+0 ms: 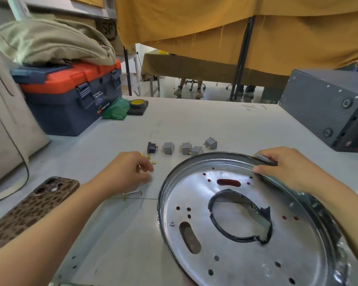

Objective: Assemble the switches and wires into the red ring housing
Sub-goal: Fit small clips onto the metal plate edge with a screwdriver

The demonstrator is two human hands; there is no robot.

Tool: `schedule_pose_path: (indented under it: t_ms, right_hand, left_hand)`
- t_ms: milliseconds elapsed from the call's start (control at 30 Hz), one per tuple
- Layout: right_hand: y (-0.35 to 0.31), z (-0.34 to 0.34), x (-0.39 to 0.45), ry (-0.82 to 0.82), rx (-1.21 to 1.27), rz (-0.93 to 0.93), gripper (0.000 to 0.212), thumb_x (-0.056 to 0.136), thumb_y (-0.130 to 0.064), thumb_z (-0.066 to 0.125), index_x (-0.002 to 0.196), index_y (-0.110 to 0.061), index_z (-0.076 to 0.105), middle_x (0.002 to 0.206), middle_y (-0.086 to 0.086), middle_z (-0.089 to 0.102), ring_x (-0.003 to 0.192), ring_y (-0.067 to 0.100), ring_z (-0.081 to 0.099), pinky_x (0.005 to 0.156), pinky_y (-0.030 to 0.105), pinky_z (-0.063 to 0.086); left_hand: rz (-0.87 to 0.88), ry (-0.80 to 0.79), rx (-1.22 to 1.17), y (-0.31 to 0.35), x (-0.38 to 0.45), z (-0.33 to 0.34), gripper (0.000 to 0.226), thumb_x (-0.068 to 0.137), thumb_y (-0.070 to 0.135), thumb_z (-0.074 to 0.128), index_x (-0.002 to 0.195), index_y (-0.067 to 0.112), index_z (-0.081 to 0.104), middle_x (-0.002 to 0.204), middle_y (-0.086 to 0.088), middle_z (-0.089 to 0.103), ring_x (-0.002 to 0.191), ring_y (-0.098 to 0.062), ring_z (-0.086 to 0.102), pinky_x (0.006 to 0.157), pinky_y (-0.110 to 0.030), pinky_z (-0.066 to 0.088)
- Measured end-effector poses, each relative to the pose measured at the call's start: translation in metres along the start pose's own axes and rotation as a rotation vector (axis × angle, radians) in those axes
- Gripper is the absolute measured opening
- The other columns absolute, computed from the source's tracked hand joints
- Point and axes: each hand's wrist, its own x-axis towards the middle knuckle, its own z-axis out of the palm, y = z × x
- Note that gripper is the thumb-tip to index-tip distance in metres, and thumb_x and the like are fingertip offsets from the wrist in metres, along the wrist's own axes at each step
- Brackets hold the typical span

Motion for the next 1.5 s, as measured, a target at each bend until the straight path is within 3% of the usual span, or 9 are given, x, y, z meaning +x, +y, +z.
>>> schedule_pose_path:
  t_ms: [167,300,633,733,933,1133,1300,1433,1500]
  right_hand:
    - [0.0,0.003,-0.002,0.02,0.009,0.004,0.019,0.088,-0.026,0.064,0.084,-0.007,0.065,0.082,0.014,0.066,0.079,0.032,0.059,0.064,0.031,0.041]
    - [0.0,0.003,-0.003,0.029,0.025,0.0,0.02,0.088,-0.024,0.063,0.083,-0.004,0.062,0.079,0.016,0.063,0.067,0.029,0.053,0.06,0.03,0.037]
    - [-0.002,0.003,-0.009,0.054,0.013,-0.012,0.026,0.089,-0.021,0.062,0.065,-0.015,0.053,0.058,-0.001,0.05,0.053,0.012,0.041,0.053,0.025,0.032]
    - [-0.003,0.003,-0.012,0.063,0.009,-0.012,0.025,0.089,-0.02,0.062,0.066,-0.015,0.053,0.059,-0.002,0.051,0.053,0.011,0.042,0.051,0.023,0.032]
    - [-0.005,0.0,-0.015,0.071,0.013,-0.031,0.019,0.089,-0.017,0.06,0.072,-0.012,0.055,0.063,0.001,0.053,0.056,0.013,0.044,0.052,0.024,0.034]
    - [-0.006,-0.006,-0.018,0.126,0.054,-0.069,0.028,0.087,-0.016,0.06,0.062,-0.024,0.051,0.059,-0.004,0.053,0.054,0.012,0.045,0.049,0.016,0.035]
    - [-0.008,-0.011,-0.019,0.158,0.098,-0.106,0.031,0.086,-0.016,0.062,0.059,-0.025,0.049,0.051,-0.009,0.05,0.049,0.006,0.041,0.051,0.013,0.036]
    - [-0.009,-0.016,-0.018,0.169,0.088,-0.15,0.028,0.086,-0.017,0.062,0.061,-0.021,0.051,0.051,-0.009,0.05,0.051,0.005,0.04,0.051,0.015,0.034]
    - [-0.011,-0.018,-0.017,0.172,0.088,-0.173,0.024,0.086,-0.017,0.062,0.064,-0.019,0.053,0.055,-0.009,0.051,0.052,0.005,0.042,0.051,0.015,0.033]
  left_hand:
    - [0.019,-0.029,0.079,-0.003,0.004,0.005,0.008,0.082,0.017,0.068,0.075,0.02,0.07,0.081,0.004,0.06,0.072,-0.003,0.051,0.059,-0.011,0.035]
    - [0.034,0.0,0.068,-0.004,0.002,0.004,0.008,0.079,0.011,0.069,0.076,0.017,0.072,0.079,0.004,0.062,0.071,-0.001,0.052,0.06,-0.007,0.038]
    - [0.033,0.031,0.098,-0.001,0.004,0.006,0.007,0.079,0.011,0.068,0.073,0.015,0.069,0.083,0.001,0.062,0.076,-0.01,0.055,0.07,-0.024,0.042]
    - [0.048,0.085,0.07,0.0,0.004,0.007,0.009,0.081,0.011,0.068,0.073,0.016,0.066,0.082,0.002,0.061,0.076,-0.009,0.054,0.066,-0.021,0.037]
    - [0.063,0.197,-0.162,0.018,0.007,0.002,0.005,0.085,0.017,0.066,0.081,0.017,0.065,0.08,0.007,0.069,0.074,-0.004,0.062,0.066,-0.018,0.045]
    - [0.041,0.139,-0.473,0.049,0.015,0.001,0.004,0.086,0.015,0.064,0.083,0.015,0.067,0.074,0.002,0.072,0.066,-0.003,0.066,0.059,-0.01,0.048]
    - [0.037,0.024,-0.615,0.064,0.018,0.003,0.015,0.088,0.023,0.06,0.083,0.02,0.074,0.078,0.003,0.074,0.066,-0.006,0.065,0.058,-0.017,0.051]
    - [0.036,-0.061,-0.687,0.069,0.019,0.003,0.02,0.089,0.017,0.059,0.075,0.019,0.073,0.069,-0.002,0.071,0.056,-0.006,0.059,0.049,-0.015,0.047]
    - [0.034,-0.111,-0.7,0.071,0.021,0.003,0.018,0.088,0.011,0.059,0.075,0.015,0.07,0.069,-0.006,0.068,0.056,-0.012,0.056,0.05,-0.021,0.045]
